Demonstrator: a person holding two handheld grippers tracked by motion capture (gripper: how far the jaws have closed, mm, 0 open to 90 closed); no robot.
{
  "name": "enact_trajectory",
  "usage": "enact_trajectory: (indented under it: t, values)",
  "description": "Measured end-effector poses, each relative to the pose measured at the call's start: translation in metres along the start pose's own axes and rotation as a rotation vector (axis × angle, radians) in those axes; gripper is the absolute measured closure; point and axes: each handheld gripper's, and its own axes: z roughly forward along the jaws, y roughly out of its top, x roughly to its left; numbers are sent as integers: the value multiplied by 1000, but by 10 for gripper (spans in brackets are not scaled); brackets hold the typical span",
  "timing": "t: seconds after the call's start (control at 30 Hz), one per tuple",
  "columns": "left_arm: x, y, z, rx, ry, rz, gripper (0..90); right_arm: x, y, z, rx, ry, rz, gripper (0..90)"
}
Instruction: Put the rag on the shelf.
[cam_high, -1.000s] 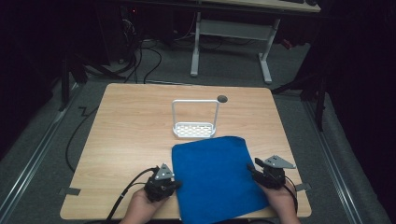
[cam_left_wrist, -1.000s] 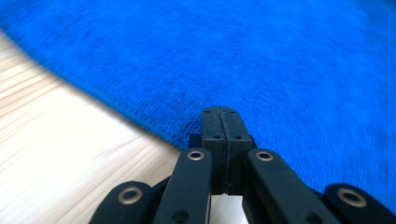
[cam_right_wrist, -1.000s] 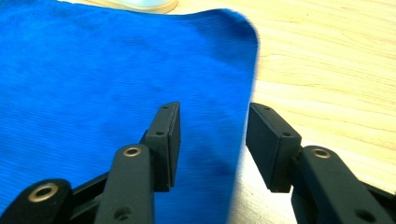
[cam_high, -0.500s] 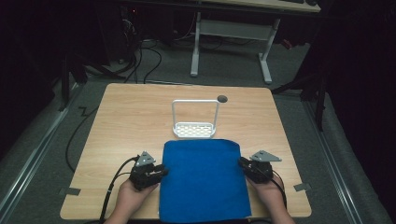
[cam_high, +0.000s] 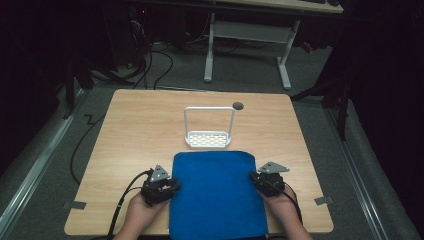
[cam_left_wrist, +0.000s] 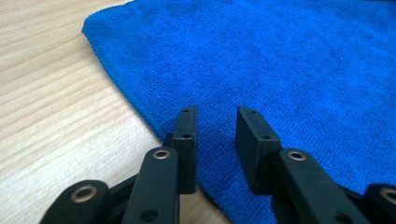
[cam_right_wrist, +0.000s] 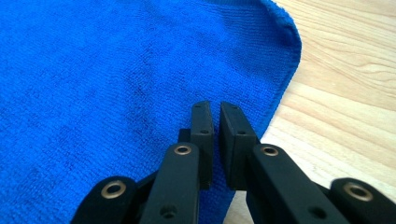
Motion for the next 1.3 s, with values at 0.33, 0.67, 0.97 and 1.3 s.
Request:
enact_trajectory:
  t: [0.33,0.67,0.97,1.3]
  values:
    - [1,-17,-24,34,-25,-11,707,19,-7,-8,-7,85,-25,837]
    - [-5,-40,-51,55,-42,2,707,44,-10,-15,11,147,-95,823]
    - [-3,-43,-54,49,-52,-12,710,47,-11,-17,14,165,-112,817]
    - [2,-41,-52,43,-38,-19,705,59,-18,-27,21,174,-136,799]
